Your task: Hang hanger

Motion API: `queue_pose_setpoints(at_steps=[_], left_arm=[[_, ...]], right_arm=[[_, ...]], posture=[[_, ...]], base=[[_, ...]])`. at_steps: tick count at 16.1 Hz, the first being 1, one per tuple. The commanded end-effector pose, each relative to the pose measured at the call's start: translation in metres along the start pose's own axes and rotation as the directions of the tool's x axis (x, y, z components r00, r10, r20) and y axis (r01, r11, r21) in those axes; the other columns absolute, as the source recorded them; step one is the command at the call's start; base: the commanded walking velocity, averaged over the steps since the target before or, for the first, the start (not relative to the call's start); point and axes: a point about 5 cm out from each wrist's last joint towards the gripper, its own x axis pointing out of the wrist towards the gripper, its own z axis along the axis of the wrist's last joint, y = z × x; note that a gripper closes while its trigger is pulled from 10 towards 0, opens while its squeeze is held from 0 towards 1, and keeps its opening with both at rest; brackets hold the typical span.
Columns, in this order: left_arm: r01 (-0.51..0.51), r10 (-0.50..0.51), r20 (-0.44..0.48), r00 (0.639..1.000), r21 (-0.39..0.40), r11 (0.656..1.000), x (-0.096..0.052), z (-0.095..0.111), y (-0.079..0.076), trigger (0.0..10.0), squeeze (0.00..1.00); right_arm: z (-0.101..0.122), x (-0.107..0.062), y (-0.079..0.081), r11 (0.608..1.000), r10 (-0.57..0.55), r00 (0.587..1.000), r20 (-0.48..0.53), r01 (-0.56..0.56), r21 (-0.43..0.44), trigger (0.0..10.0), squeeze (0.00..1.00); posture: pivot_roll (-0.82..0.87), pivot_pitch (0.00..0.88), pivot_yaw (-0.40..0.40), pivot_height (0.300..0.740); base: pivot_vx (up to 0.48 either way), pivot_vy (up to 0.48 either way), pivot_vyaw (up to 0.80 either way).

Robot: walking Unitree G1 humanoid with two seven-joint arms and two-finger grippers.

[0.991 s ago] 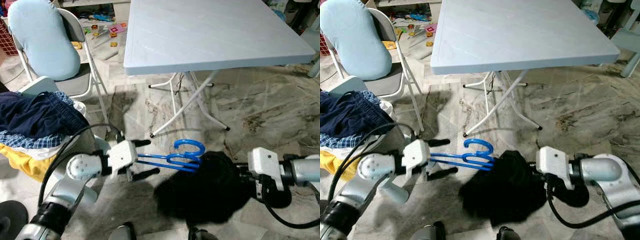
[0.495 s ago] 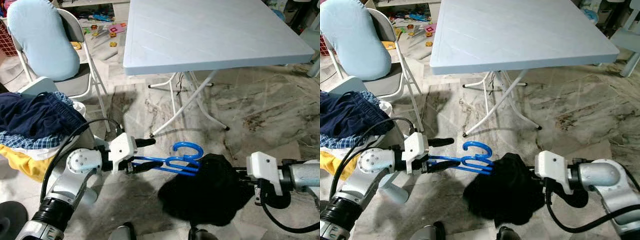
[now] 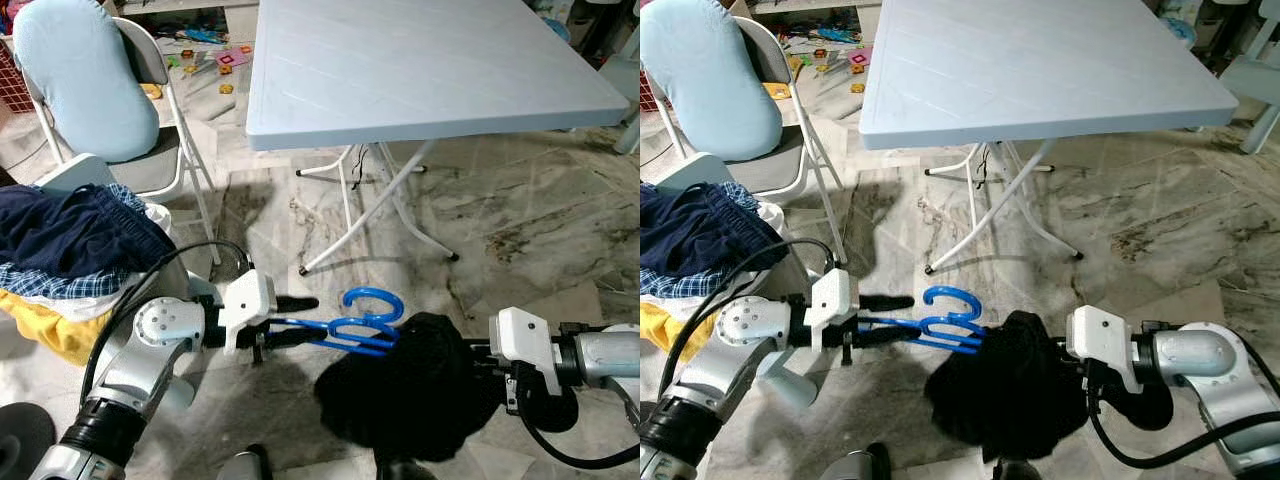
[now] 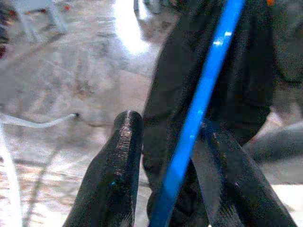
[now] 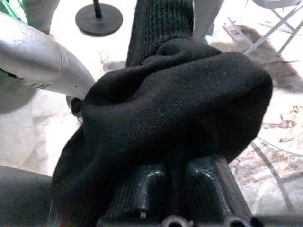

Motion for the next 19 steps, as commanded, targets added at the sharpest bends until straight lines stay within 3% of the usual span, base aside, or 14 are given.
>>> queue_pose_setpoints(at_steps=[1,8,16,17,19], left_arm=[[0.033,-0.033,-0.013,0.999,-0.015,0.999,-0.001,-0.002,-0.005,0.0,0.00],[0.084,-0.088,-0.034,0.996,-0.095,0.992,-0.005,-0.006,-0.012,0.0,0.00],[0.048,-0.052,-0.049,0.997,-0.089,0.995,-0.006,-0.009,-0.011,0.0,0.00],[0.032,-0.036,-0.048,0.998,-0.085,0.996,-0.006,-0.009,-0.010,0.0,0.00],[-0.015,0.012,-0.041,0.999,-0.070,0.997,-0.006,-0.011,-0.007,0.0,0.00]], right_arm=[[0.012,0.003,0.000,0.999,0.013,0.999,0.037,-0.012,-0.045,10.0,0.00],[0.013,0.006,-0.002,0.998,-0.002,0.999,0.046,0.005,-0.058,10.0,0.00],[0.014,0.011,-0.006,0.998,-0.031,0.998,0.052,0.033,-0.054,10.0,0.00],[0.014,0.011,-0.007,0.999,-0.033,0.998,0.060,0.034,-0.025,10.0,0.96],[0.015,0.013,-0.012,0.999,-0.047,0.997,0.064,0.047,0.001,10.0,1.00]], posture=[[-0.09,0.165,0.062,0.740],[-0.09,0.172,0.059,0.740],[-0.09,0.173,0.059,0.740],[-0.09,0.172,0.056,0.740],[-0.09,0.170,0.051,0.740]], base=[[0.000,0.000,0.00],[0.000,0.000,0.00],[0.000,0.000,0.00],[0.000,0.000,0.00],[0.000,0.000,0.00]])
